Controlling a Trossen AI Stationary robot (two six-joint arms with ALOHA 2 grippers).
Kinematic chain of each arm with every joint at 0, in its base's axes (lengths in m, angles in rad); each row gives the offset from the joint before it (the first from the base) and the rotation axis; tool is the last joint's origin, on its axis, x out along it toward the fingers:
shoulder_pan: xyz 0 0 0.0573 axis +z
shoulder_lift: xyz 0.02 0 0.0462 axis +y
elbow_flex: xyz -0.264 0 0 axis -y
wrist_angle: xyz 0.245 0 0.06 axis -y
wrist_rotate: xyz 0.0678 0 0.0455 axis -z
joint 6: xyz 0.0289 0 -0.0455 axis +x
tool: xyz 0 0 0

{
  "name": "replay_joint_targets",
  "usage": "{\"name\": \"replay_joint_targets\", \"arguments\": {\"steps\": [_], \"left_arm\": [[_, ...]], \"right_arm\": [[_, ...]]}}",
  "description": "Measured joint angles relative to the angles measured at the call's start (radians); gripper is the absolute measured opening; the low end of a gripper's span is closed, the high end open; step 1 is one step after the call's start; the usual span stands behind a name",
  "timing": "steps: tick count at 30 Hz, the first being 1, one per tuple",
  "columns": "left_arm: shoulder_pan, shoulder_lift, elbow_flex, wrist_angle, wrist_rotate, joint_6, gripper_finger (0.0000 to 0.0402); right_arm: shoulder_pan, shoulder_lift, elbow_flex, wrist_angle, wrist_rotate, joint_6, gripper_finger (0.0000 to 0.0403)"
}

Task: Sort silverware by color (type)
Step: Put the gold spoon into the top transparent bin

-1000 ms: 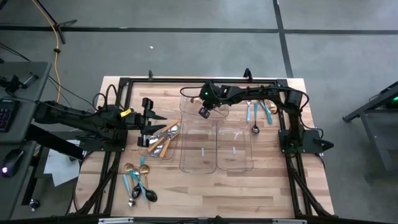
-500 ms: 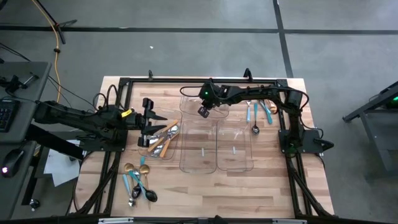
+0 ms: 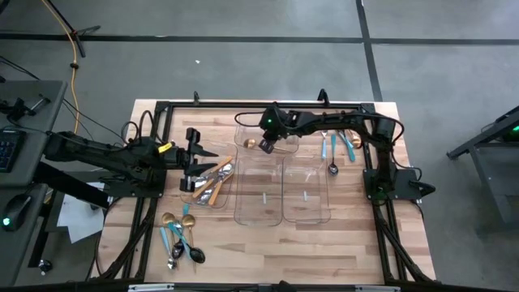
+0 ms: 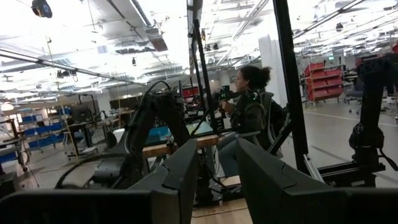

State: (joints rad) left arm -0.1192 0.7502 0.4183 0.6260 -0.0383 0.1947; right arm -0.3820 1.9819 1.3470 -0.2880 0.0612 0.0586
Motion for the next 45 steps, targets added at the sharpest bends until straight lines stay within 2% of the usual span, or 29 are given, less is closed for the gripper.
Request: {"name": "replay_joint_targets", "arguments": {"steps": [7,12,17,22,26,29,35,45], "left_arm": [[0.0,0.0,0.0,-0.032,0.0,0.0,0.0104],[0.0,0.0,0.0,-0.058,-0.003,0.0,0.0104],[0.0,0.0,0.0,-0.062,-0.04,0.0,0.0104],[0.001,0.0,0.0,-0.083,-0.136,0.0,0.0104],[0.001,-0.001,0.0,-0.1,-0.182,0.0,0.0104],[0.001,-0.001,0.0,-0.132,-0.183,0.0,0.0104],[0.001,-0.001,0.0,-0.216,-0.184,0.001,0.0104],[0.001,-0.001,0.0,-0.221,-0.185,-0.007,0.0104]], "right_arm": [[0.007,-0.159,-0.018,-0.083,0.033,-0.065,0.0092],[0.041,-0.365,-0.19,-0.031,0.1,-0.072,0.0092],[0.074,-0.598,-0.47,0.194,0.114,-0.002,0.0092],[0.112,-0.76,-0.691,0.585,0.105,0.036,0.0092],[0.131,-0.796,-0.797,0.901,0.052,0.012,0.0092],[0.142,-0.794,-0.828,1.037,0.011,-0.012,0.0092],[0.169,-0.792,-0.828,1.0,-0.006,-0.028,0.0092],[0.171,-0.792,-0.829,1.025,-0.006,-0.067,0.0092]]}}
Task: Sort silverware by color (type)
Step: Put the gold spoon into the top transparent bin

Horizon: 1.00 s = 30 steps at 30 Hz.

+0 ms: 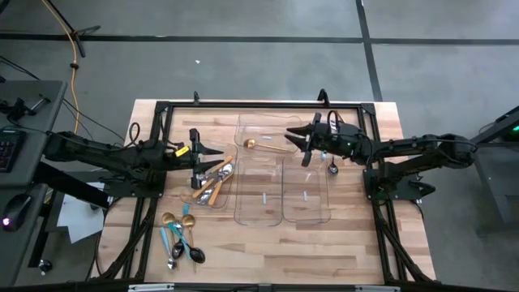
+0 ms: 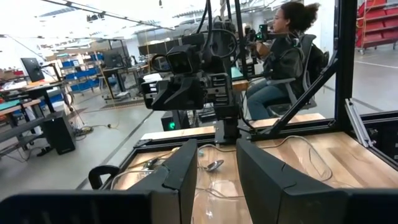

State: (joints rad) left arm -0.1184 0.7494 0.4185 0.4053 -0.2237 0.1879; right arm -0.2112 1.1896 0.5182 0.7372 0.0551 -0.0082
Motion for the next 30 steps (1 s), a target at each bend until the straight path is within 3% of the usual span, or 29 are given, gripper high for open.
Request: {"name": "replay_joint_targets", "arguments": {"steps": [16,20,24,30], "left_arm": [[0.0,0.0,0.0,0.007,0.003,-0.055,0.0104],[-0.018,0.0,0.012,0.012,0.11,-0.181,0.0104],[-0.096,0.004,0.128,-0.167,0.202,-0.297,0.0104],[-0.313,0.132,0.34,-0.565,0.117,-0.437,0.0104]], "right_arm": [[0.0,0.0,0.0,-0.002,0.0,0.007,0.0092],[0.0,0.0,0.0,-0.002,0.0,0.007,0.0092],[0.0,0.0,0.0,-0.003,0.001,0.007,0.0092],[0.0,0.0,0.0,-0.003,0.001,0.008,0.0092]]}}
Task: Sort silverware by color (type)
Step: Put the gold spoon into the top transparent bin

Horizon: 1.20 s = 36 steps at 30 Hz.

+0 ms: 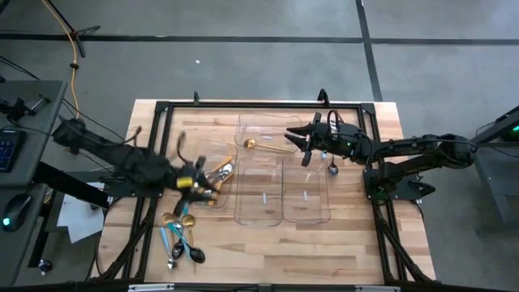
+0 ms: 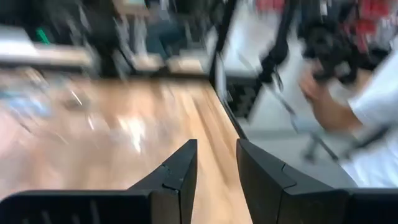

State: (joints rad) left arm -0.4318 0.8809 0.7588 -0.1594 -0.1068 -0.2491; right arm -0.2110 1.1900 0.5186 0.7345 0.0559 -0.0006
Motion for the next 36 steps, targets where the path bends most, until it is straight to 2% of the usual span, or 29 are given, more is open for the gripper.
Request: {"name": "replay_joint_targets", "arguments": {"steps": [4,8,13,20,28,36], "left_arm": [[-0.159,0.138,0.111,-0.247,-0.008,-0.162,0.0104],[-0.291,0.292,0.163,-0.37,-0.008,-0.237,0.0104],[-0.376,0.448,0.18,-0.455,0.03,-0.109,0.0104],[-0.397,0.574,0.183,-0.638,0.034,0.011,0.0104],[-0.407,0.709,0.182,-0.648,0.025,0.28,0.0104],[-0.47,0.771,0.182,-0.656,-0.057,0.403,0.0104]], "right_arm": [[0.002,0.0,0.0,-0.006,0.0,0.003,0.0092],[0.002,0.0,0.0,-0.014,0.0,0.027,0.0092],[0.002,0.0,0.0,-0.016,0.0,0.029,0.0092],[0.002,0.0,0.0,-0.013,0.0,0.022,0.0092],[0.001,0.0,0.0,-0.013,0.0,0.019,0.0092],[0.002,0.0,0.0,-0.022,0.0,0.019,0.0092]]}}
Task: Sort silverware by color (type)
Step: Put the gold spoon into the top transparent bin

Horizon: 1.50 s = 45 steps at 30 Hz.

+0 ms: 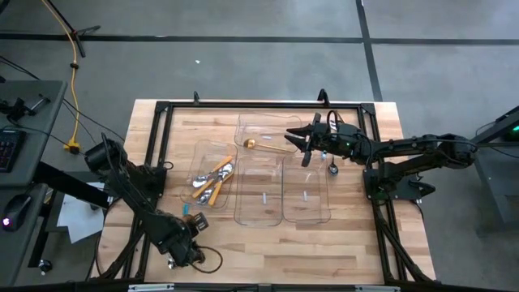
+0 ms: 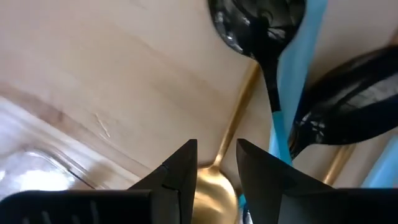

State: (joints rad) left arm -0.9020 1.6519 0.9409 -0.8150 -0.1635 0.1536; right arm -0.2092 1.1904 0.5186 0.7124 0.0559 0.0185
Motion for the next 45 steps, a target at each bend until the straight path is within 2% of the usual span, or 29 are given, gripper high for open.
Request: {"name": "replay_joint_targets", "arguments": {"steps": [3,19,23,30,39,45], "left_arm": [[-0.005,0.023,-0.003,0.003,-0.003,0.062,0.0104],[0.017,0.063,-0.011,0.025,0.033,0.14,0.0101],[0.036,0.063,-0.011,0.025,0.062,0.148,0.0076],[0.071,0.063,-0.01,0.03,0.09,0.165,0.0008],[0.096,0.063,-0.01,0.038,0.087,0.174,0.0004],[0.097,0.064,-0.01,0.059,0.012,0.172,0.0002]], "right_arm": [[0.0,0.0,0.0,0.001,0.0,0.0,0.0092],[0.0,0.0,0.0,0.002,0.0,0.0,0.0092],[0.0,0.0,0.0,0.002,0.0,0.0,0.0092],[0.0,0.0,0.0,0.002,0.0,0.0,0.0092],[0.0,0.0,0.0,0.002,0.0,0.0,0.0092],[0.0,0.0,0.0,0.002,0.0,0.0,0.0092]]}}
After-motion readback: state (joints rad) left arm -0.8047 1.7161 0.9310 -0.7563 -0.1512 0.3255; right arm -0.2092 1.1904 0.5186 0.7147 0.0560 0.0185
